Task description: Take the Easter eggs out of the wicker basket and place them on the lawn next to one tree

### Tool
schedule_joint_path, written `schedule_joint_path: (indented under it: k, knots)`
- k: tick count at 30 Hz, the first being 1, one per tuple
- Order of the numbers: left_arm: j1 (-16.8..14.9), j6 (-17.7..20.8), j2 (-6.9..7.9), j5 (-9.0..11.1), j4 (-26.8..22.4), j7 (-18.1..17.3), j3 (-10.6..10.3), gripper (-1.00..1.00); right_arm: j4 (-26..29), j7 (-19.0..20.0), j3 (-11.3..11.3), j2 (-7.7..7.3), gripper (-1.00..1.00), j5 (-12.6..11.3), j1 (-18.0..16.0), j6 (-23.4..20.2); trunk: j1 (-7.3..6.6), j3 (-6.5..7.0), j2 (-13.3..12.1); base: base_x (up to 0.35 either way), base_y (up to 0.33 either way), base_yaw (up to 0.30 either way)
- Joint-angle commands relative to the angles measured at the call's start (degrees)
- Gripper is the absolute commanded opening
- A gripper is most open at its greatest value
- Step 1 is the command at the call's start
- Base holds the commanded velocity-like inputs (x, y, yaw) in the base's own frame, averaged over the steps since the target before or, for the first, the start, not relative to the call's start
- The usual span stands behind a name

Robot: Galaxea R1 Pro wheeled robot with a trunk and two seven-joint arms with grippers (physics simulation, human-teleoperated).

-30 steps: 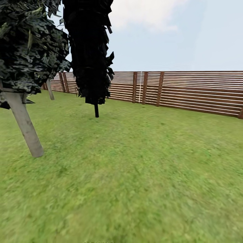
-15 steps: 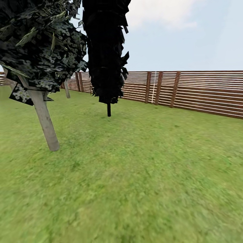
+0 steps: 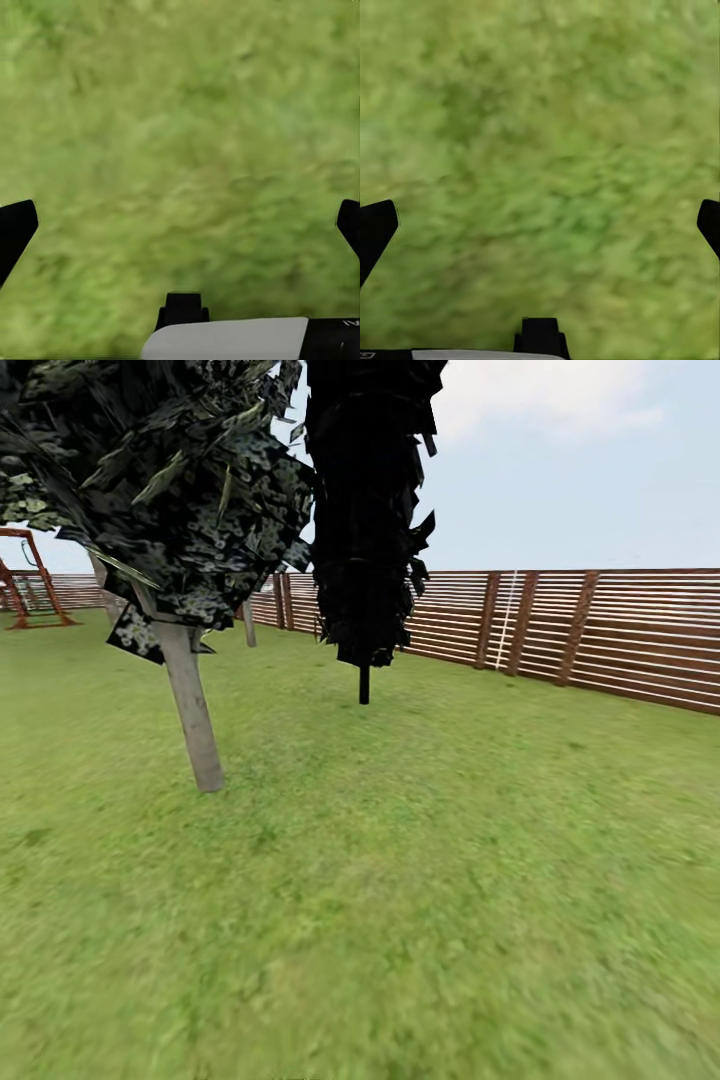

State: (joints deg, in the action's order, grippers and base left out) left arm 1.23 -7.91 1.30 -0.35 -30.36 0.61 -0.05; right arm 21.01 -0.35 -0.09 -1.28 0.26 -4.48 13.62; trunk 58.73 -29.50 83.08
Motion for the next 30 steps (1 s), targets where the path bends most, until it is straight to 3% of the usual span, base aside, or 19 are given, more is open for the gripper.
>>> schedule_joint_path:
  k: [1, 30]
  knots:
    - [0.0, 0.0, -0.02, 0.0, 0.0, 0.0, 0.0, 1.00, 0.0, 0.0, 0.0, -0.01, 1.00, 0.0, 0.0, 0.0, 0.00, 0.00, 0.0, 0.000, 0.000, 0.290]
    - [0.0, 0.0, 0.02, 0.0, 0.0, 0.0, 0.0, 1.00, 0.1, 0.0, 0.0, -0.04, 1.00, 0.3, 0.0, 0.0, 0.00, 0.00, 0.0, 0.000, 0.000, 0.290]
